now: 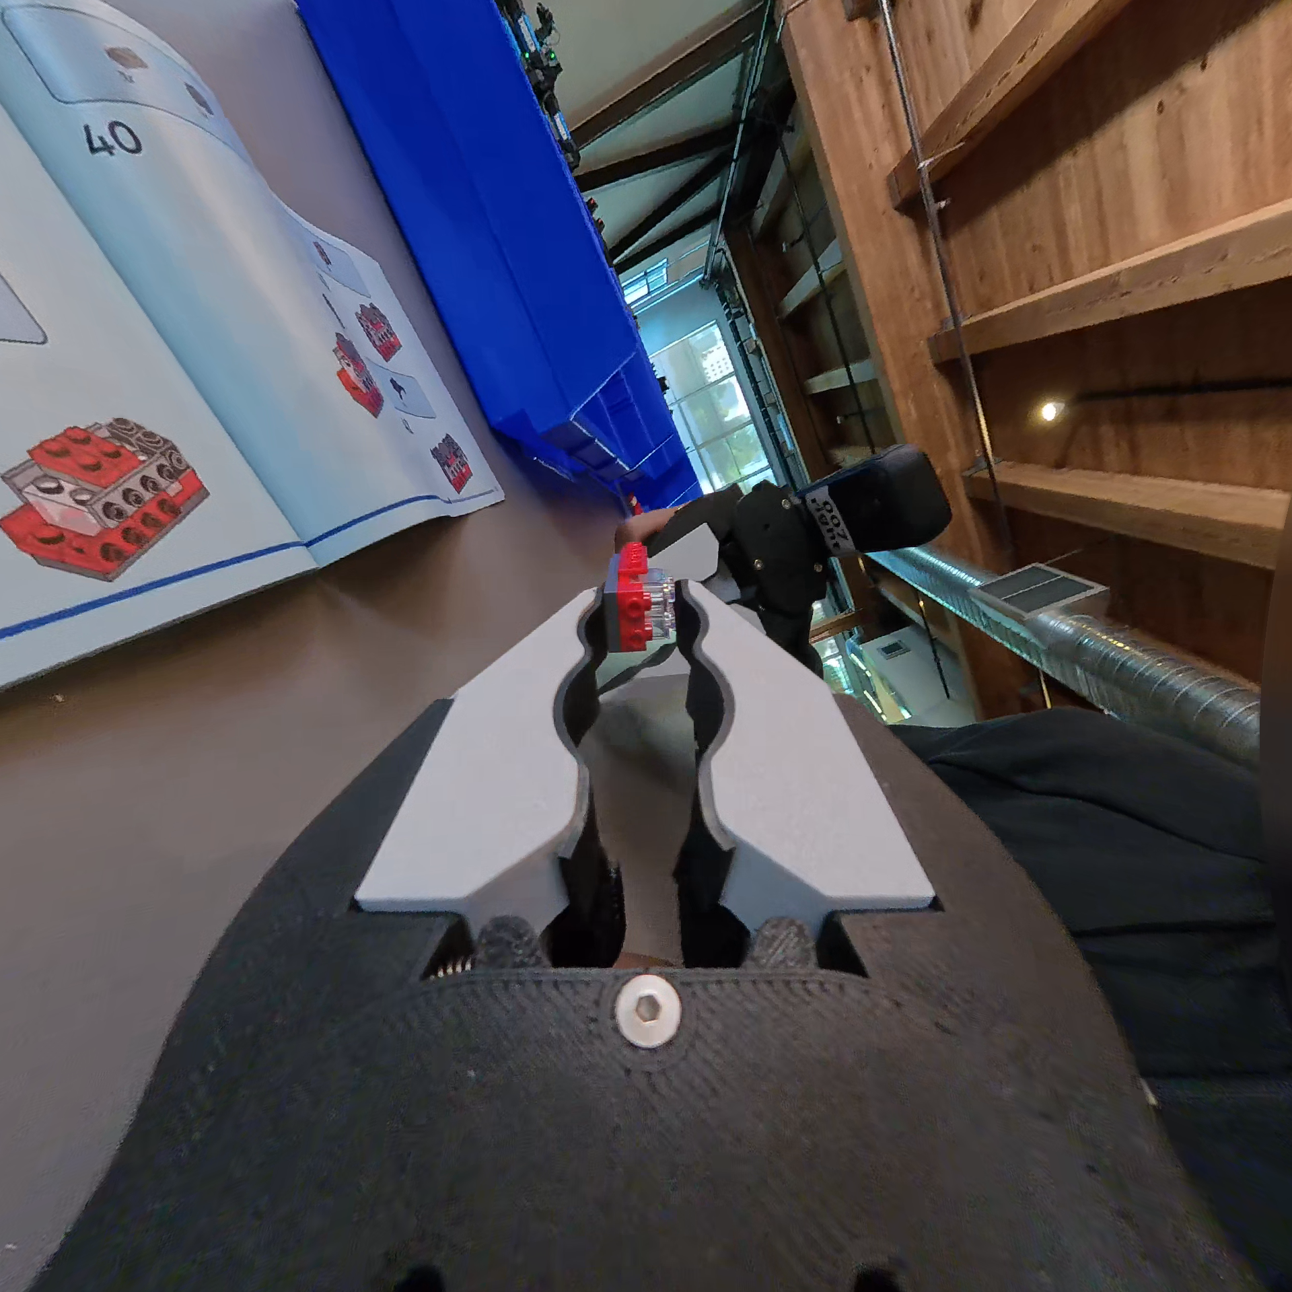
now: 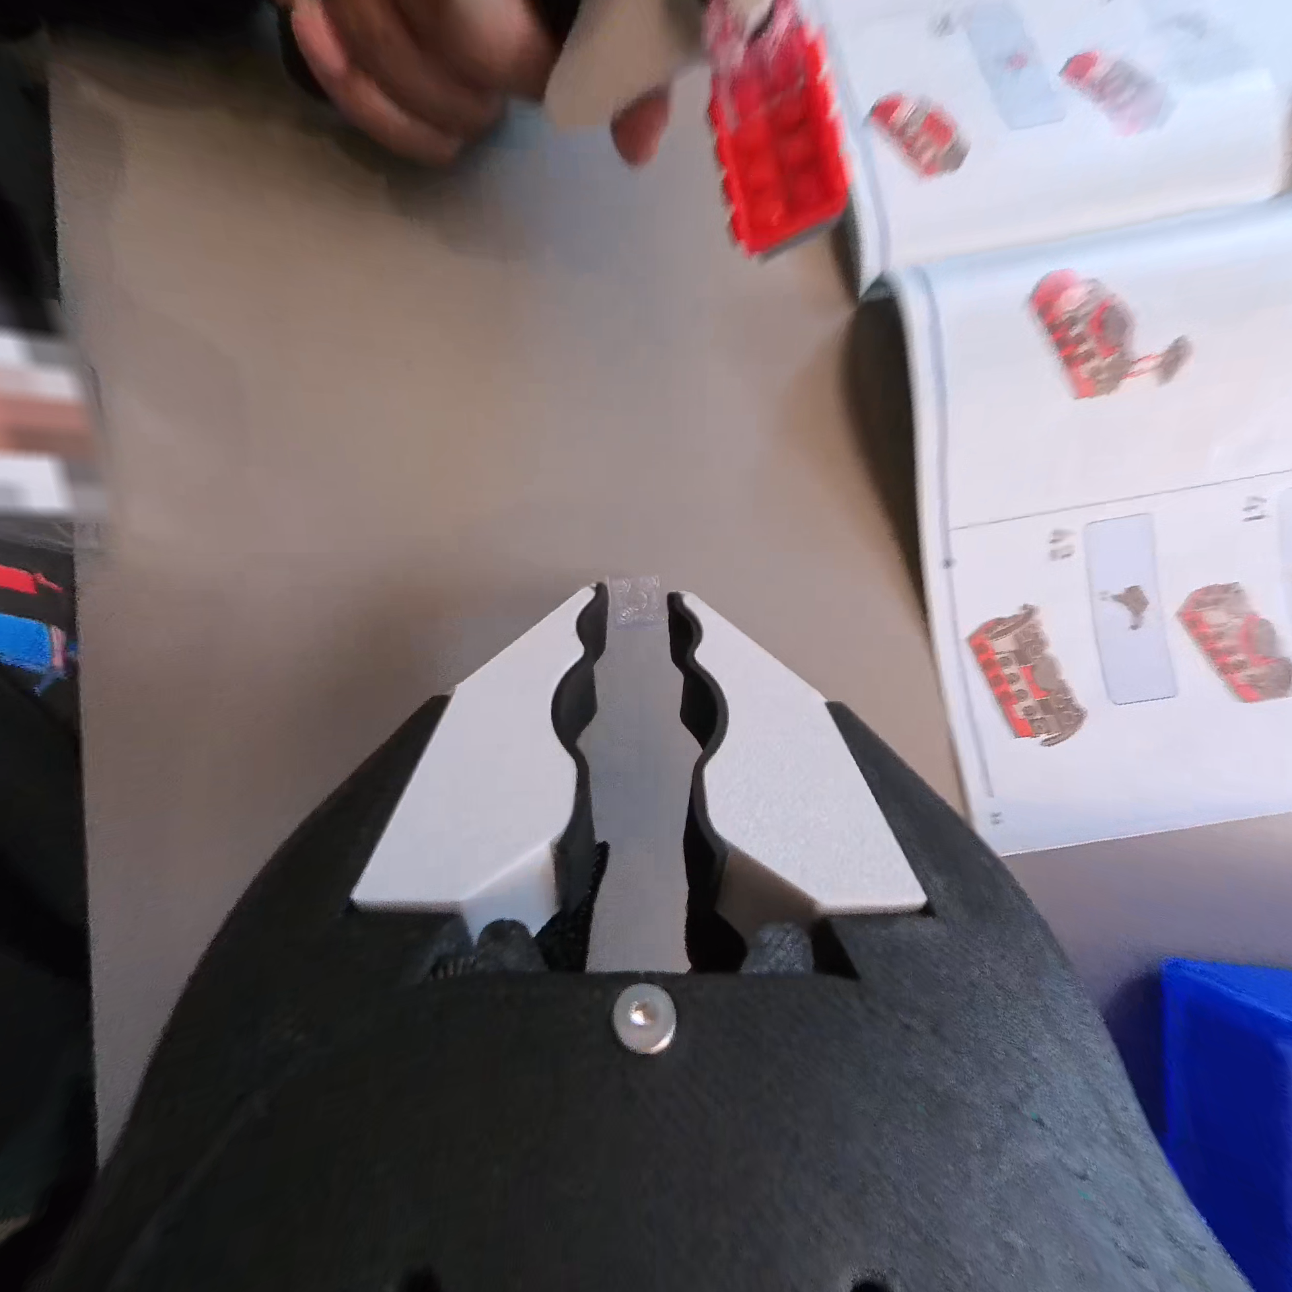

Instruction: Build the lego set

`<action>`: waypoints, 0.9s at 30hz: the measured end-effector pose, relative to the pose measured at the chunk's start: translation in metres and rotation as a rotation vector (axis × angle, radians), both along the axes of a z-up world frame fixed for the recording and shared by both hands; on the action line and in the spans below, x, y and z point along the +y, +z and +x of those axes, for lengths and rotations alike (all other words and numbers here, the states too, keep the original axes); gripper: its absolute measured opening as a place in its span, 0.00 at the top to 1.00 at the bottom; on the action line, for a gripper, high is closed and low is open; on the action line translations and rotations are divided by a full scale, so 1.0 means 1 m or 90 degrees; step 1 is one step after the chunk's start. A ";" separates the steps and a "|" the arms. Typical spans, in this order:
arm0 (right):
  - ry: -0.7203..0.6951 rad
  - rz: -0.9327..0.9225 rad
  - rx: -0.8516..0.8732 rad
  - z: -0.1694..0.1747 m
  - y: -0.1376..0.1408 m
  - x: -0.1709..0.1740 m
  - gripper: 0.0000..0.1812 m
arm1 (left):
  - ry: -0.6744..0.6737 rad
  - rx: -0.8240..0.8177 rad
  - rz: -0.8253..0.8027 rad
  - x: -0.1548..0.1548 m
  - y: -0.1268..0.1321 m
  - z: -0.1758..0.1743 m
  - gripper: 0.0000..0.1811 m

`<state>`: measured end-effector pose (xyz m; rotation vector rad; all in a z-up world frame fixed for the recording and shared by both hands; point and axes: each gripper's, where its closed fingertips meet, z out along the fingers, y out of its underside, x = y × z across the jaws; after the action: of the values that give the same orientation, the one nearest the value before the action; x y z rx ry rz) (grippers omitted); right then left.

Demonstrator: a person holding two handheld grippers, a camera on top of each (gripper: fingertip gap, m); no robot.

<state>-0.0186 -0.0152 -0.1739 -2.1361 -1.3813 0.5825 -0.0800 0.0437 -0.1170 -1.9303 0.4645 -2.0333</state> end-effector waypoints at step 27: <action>0.025 0.168 -0.011 -0.057 0.058 0.057 0.90 | -0.006 -0.033 -0.096 0.000 -0.002 0.001 0.90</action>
<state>-0.0756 0.0421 -0.1157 -1.9112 -1.4262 0.3737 -0.0791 0.0438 -0.1188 -1.9567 0.3157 -2.1754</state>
